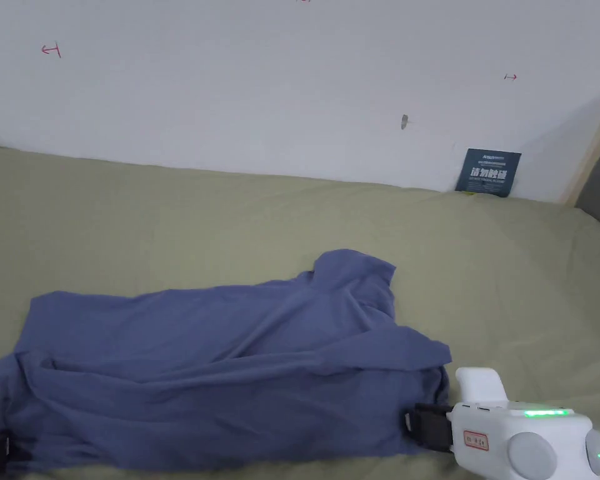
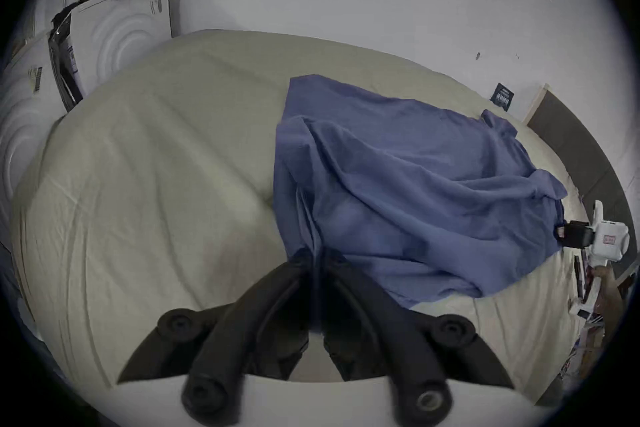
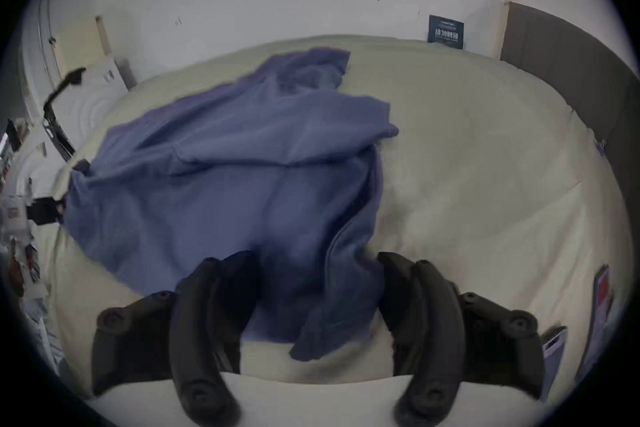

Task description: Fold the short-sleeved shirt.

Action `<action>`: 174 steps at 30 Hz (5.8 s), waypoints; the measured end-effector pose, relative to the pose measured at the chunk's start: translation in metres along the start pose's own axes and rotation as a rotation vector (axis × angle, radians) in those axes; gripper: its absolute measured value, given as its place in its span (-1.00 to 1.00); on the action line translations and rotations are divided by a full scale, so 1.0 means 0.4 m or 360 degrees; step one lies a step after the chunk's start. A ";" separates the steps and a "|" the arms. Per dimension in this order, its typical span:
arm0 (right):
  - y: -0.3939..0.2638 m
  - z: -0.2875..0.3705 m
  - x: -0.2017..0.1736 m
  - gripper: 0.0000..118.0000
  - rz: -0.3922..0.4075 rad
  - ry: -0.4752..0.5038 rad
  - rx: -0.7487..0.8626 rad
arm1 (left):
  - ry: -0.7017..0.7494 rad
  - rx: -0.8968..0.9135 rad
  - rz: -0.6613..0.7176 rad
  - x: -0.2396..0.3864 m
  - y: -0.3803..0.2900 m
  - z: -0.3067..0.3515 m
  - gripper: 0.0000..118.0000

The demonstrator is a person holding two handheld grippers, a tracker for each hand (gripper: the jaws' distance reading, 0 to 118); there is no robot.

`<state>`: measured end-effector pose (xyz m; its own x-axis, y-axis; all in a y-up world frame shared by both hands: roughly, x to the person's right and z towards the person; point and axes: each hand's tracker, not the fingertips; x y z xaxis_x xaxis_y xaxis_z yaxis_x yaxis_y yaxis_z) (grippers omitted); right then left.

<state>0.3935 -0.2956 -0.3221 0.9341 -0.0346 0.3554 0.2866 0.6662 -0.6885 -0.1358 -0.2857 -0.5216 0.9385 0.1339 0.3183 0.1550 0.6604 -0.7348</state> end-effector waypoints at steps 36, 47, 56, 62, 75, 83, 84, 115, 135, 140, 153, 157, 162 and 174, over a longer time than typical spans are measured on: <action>-0.311 0.491 0.047 -0.85 -0.0312 0.0232 -0.0256 | -0.0268 -0.0347 0.0003 -0.144 -0.307 0.473 -0.92; -0.407 0.613 0.081 0.11 -0.0425 -0.0080 -0.0245 | -0.0061 -0.0251 0.0137 -0.174 -0.378 0.582 0.13; -0.264 0.716 -0.138 -0.83 -0.0189 -0.0197 0.0169 | -0.0119 0.0317 -0.0073 0.125 -0.205 0.698 -0.78; -0.226 0.692 -0.355 -0.97 -0.0060 -0.0168 0.0299 | -0.0123 0.0277 -0.0171 0.372 -0.223 0.625 -1.00; -0.384 0.688 -0.530 -0.97 0.0028 -0.0163 0.0271 | -0.0039 0.0267 -0.0300 0.552 -0.422 0.634 -1.00; -0.336 0.693 -0.499 -0.97 0.0016 -0.0116 0.0332 | -0.0113 0.0276 -0.0277 0.468 -0.354 0.612 -1.00; -0.321 0.690 -0.488 -0.97 0.0010 -0.0133 0.0342 | -0.0109 0.0278 -0.0249 0.429 -0.328 0.602 -1.00; 0.253 -0.071 -0.057 0.40 0.0245 -0.0163 -0.0609 | 0.0248 -0.0376 -0.0173 0.015 -0.035 0.112 -0.87; 0.282 0.240 -0.214 -0.99 0.0391 -0.0031 -0.0348 | 0.0064 -0.0266 -0.0342 0.052 0.021 0.284 -0.87; 0.234 0.449 -0.190 -0.99 0.0453 -0.0011 -0.0179 | -0.0006 -0.0151 -0.0397 0.043 0.022 0.412 -0.87; -0.142 0.719 -0.062 -0.99 0.0175 0.0014 -0.0176 | -0.0198 -0.0137 -0.0533 -0.026 -0.186 0.596 -0.87; -0.264 0.692 -0.038 -0.99 0.0046 0.0029 -0.0317 | -0.0255 -0.0298 -0.0481 -0.054 -0.289 0.578 -0.87; -0.368 0.634 -0.013 -0.99 -0.0028 0.0009 -0.0444 | -0.0234 -0.0410 -0.0432 -0.076 -0.380 0.534 -0.87; -0.377 0.674 0.021 -0.70 -0.0354 0.0011 -0.0441 | -0.0219 -0.0459 -0.0128 -0.117 -0.436 0.547 0.16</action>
<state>0.3009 -0.1956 -0.0449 0.8434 -0.1619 0.5124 0.5293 0.4146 -0.7402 -0.2745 -0.2456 -0.2773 0.8723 0.2014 0.4456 0.3263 0.4390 -0.8371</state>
